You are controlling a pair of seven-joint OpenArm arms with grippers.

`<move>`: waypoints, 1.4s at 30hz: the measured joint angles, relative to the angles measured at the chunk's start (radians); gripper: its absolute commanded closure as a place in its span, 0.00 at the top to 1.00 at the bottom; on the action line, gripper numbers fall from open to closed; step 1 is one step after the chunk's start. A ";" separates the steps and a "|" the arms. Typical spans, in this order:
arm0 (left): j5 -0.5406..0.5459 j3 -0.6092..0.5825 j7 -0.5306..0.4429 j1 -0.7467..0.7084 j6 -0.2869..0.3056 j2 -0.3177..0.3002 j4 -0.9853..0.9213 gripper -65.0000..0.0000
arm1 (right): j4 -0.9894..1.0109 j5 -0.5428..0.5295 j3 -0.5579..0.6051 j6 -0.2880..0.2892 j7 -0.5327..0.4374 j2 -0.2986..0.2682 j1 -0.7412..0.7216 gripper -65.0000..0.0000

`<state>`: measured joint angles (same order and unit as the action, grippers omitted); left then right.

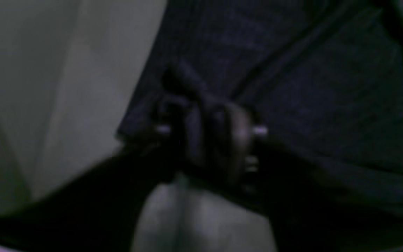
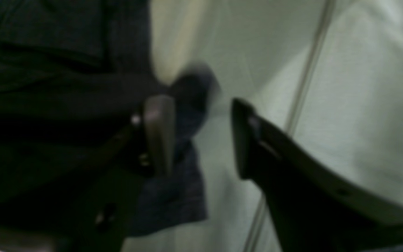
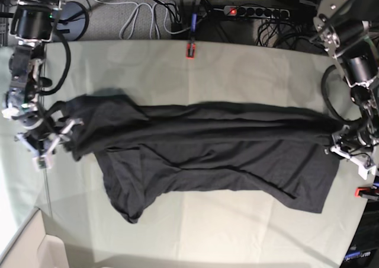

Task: Layout the t-shirt on the table in an organized manner, then fold the t-shirt properly
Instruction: 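Pull the grasped edge with both grippers to stretch the shirt, then drag the shirt corner outward with the right gripper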

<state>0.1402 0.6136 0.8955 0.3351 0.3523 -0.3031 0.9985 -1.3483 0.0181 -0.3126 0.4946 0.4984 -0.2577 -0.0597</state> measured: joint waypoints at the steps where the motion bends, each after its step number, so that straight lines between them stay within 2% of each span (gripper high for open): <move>1: 0.000 0.000 0.001 -0.004 -0.001 -0.001 0.011 0.48 | -0.012 0.000 -0.030 0.000 0.000 0.000 0.003 0.52; 6: 0.002 0.003 -0.010 -0.016 -0.001 -0.010 0.044 0.48 | -0.070 0.000 -0.118 0.000 -0.004 0.032 0.082 0.57; 10: 0.000 0.130 -0.007 -0.052 0.004 -0.002 0.048 0.48 | -0.059 0.000 -0.117 0.001 0.003 0.061 0.145 0.57; 15: -0.008 0.210 -0.006 -0.063 0.000 -0.011 0.048 0.48 | 0.039 -0.002 -0.116 0.000 -0.010 0.078 0.131 0.57; 19: 0.005 0.223 -0.005 -0.084 0.010 -0.010 0.051 0.48 | 0.122 -0.005 -0.117 -0.001 -0.071 0.077 0.115 0.56; 21: -0.002 0.237 -0.002 -0.097 0.011 -0.018 0.051 0.48 | 0.136 -0.008 -0.117 -0.001 -0.095 0.077 0.123 0.48; 23: -0.002 0.258 -0.001 -0.094 0.010 -0.024 0.051 0.48 | 0.126 -0.011 -0.117 -0.001 -0.100 0.078 0.142 0.33; 26: 0.005 0.299 -0.006 -0.094 0.010 -0.029 0.051 0.48 | 0.073 -0.013 -0.117 0.010 -0.093 0.094 0.189 0.01; 29: -0.002 0.323 -0.003 -0.122 0.010 -0.031 0.051 0.48 | -0.019 0.004 -0.122 0.036 -0.064 0.116 0.248 0.00; 33: -0.001 0.328 -0.007 -0.128 0.009 -0.046 0.051 0.48 | -0.214 0.005 -0.128 0.051 -0.075 0.131 0.383 0.00; 39: -0.003 0.328 -0.006 -0.175 0.007 -0.043 0.052 0.48 | -0.429 -0.009 -0.246 0.064 -0.080 0.208 0.575 0.00; 42: 0.001 0.328 -0.008 -0.201 0.009 -0.042 0.052 0.52 | -0.456 -0.003 -0.308 0.143 -0.074 0.230 0.618 0.00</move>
<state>0.1410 0.9421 0.8871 0.1345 0.3611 -0.3447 1.0508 -1.8042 0.0147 -0.6209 0.6373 0.4244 -0.0273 0.5579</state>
